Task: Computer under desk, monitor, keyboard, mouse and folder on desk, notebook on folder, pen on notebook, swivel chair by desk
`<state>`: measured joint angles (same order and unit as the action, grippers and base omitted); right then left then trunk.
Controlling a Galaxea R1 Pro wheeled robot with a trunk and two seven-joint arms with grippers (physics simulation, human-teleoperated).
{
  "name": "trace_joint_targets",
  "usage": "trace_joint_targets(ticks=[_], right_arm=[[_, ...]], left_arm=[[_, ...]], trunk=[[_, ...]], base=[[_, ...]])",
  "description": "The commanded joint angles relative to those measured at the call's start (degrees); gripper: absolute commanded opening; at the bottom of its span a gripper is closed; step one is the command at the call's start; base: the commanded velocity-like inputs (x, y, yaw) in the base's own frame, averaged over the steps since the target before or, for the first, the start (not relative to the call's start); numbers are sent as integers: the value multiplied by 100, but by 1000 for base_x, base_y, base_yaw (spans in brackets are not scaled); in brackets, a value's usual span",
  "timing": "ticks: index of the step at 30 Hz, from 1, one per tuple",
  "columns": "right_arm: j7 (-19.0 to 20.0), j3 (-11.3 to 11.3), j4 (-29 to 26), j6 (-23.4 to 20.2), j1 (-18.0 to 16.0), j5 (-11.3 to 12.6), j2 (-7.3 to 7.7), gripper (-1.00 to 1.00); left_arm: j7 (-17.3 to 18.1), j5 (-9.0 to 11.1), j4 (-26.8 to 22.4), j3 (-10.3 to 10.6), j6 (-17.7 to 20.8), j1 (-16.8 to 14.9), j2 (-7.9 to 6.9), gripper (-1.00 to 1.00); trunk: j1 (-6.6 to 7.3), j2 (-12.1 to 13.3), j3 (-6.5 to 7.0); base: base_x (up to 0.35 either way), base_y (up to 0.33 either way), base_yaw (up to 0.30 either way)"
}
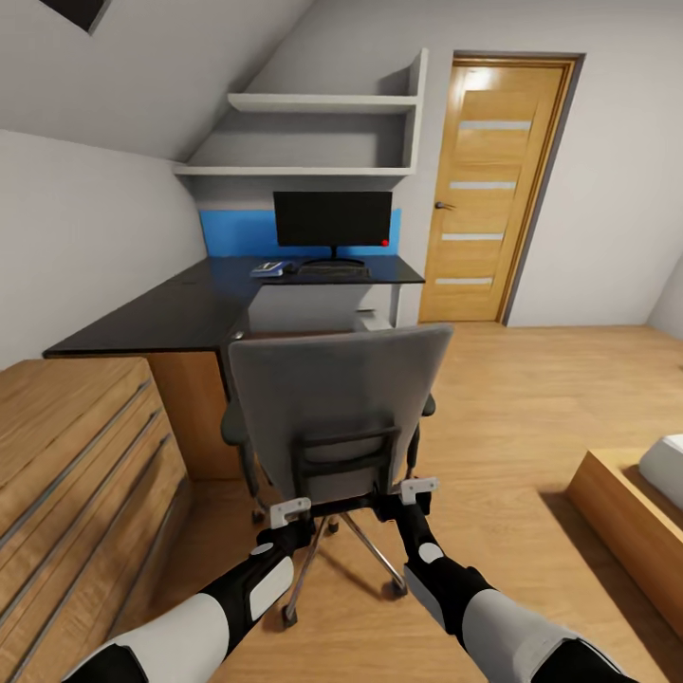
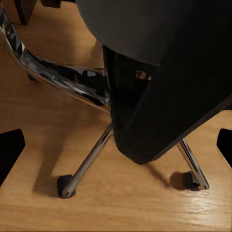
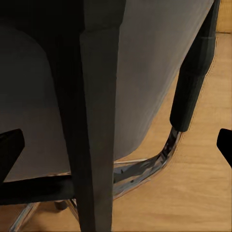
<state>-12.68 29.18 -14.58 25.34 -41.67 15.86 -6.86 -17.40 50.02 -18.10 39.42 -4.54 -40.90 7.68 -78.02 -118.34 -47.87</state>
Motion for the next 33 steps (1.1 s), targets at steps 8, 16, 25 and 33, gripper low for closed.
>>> trace_joint_targets(ticks=[8,16,25,33], right_arm=[[-32,35,-1,24,-8,30,1,100],[-32,35,-1,24,-8,25,1,100],[-32,35,-1,24,-8,27,1,100],[-32,56,92,24,-8,22,-1,100]], left_arm=[[-35,42,-1,41,-30,-6,0,100],[-35,42,-1,46,-30,-6,5,100],[-35,42,-1,48,-36,-6,6,100],[-35,42,-1,48,-39,-6,6,100]], trunk=[[-2,-2,-5],[-2,-2,-5],[-2,-2,-5],[-2,-2,-5]], base=[[325,0,0],[325,0,0],[325,-68,0],[325,-127,0]])
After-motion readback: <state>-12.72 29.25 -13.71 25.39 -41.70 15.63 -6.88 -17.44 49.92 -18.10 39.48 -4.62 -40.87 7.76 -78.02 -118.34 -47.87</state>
